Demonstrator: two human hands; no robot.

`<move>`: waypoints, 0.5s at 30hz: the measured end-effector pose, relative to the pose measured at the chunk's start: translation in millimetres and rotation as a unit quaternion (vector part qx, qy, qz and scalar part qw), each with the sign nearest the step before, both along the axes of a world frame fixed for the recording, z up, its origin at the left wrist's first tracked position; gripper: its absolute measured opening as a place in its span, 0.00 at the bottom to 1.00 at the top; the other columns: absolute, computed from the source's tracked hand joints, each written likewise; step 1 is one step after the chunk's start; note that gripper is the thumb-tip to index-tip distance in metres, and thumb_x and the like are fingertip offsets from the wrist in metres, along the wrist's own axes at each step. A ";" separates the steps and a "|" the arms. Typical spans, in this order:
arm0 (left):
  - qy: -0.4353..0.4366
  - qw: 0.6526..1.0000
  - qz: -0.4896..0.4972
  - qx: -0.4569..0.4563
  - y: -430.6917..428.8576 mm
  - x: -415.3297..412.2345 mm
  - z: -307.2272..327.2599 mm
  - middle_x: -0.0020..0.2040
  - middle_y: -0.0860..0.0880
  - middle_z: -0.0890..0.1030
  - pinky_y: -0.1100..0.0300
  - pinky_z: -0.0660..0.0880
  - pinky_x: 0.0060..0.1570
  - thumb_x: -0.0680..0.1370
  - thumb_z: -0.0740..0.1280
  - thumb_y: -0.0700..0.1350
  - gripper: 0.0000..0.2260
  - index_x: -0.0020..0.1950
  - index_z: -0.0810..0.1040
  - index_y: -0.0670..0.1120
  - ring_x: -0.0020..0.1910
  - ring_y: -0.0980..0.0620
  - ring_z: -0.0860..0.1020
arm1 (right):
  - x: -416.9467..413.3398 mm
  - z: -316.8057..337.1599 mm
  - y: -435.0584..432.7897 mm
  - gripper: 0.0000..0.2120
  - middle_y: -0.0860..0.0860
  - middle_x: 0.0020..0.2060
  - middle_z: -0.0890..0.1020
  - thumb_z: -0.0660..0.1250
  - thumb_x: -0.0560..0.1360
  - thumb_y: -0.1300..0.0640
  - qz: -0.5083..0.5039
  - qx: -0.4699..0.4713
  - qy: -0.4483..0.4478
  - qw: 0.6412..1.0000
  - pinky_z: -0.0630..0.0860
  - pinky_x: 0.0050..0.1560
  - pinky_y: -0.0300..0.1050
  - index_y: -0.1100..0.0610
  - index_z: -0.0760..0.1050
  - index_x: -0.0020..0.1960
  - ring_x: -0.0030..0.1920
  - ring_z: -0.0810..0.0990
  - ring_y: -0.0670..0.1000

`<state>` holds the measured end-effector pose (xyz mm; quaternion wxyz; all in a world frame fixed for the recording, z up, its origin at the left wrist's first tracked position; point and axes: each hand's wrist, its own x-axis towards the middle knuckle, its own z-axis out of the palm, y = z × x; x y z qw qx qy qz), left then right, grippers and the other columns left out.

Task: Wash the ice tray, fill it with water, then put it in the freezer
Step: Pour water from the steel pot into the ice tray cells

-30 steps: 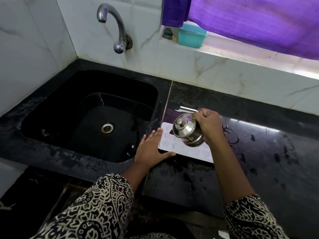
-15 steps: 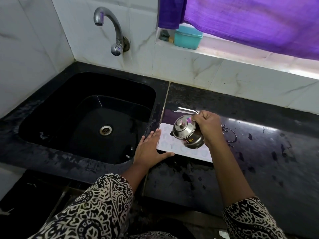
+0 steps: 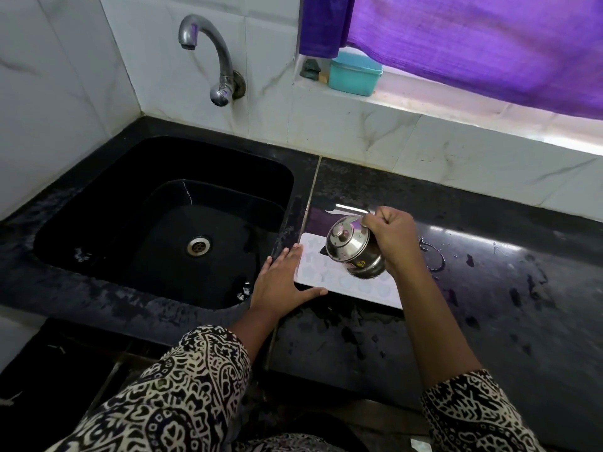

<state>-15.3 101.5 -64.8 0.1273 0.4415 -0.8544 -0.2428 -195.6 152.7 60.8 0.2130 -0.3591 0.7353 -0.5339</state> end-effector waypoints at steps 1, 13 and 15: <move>0.000 1.000 -0.001 0.001 -0.3 0.2 0.0 0.79 0.57 0.54 0.54 0.46 0.76 0.67 0.63 0.73 0.48 0.79 0.49 0.52 0.77 0.58 0.50 | -1.0 0.3 0.5 0.16 0.51 0.25 0.65 0.68 0.69 0.64 -0.002 -0.004 -0.018 1.000 0.65 0.32 0.42 0.56 0.64 0.28 0.30 0.64 0.51; -0.002 1.000 0.003 0.007 2.0 -0.4 4.5 0.79 0.56 0.54 0.56 0.44 0.75 0.68 0.64 0.72 0.48 0.79 0.49 0.51 0.77 0.58 0.50 | -11.3 -5.5 16.7 0.16 0.48 0.21 0.65 0.65 0.69 0.69 -0.060 -0.061 -0.181 0.980 0.61 0.25 0.37 0.56 0.64 0.28 0.24 0.62 0.44; 0.001 1.000 0.005 0.006 2.5 -0.5 4.8 0.79 0.56 0.54 0.55 0.44 0.75 0.68 0.64 0.72 0.47 0.79 0.49 0.52 0.77 0.58 0.50 | -12.9 -7.0 18.3 0.16 0.51 0.23 0.65 0.66 0.68 0.68 -0.058 -0.043 -0.147 0.987 0.62 0.25 0.36 0.56 0.64 0.28 0.24 0.62 0.45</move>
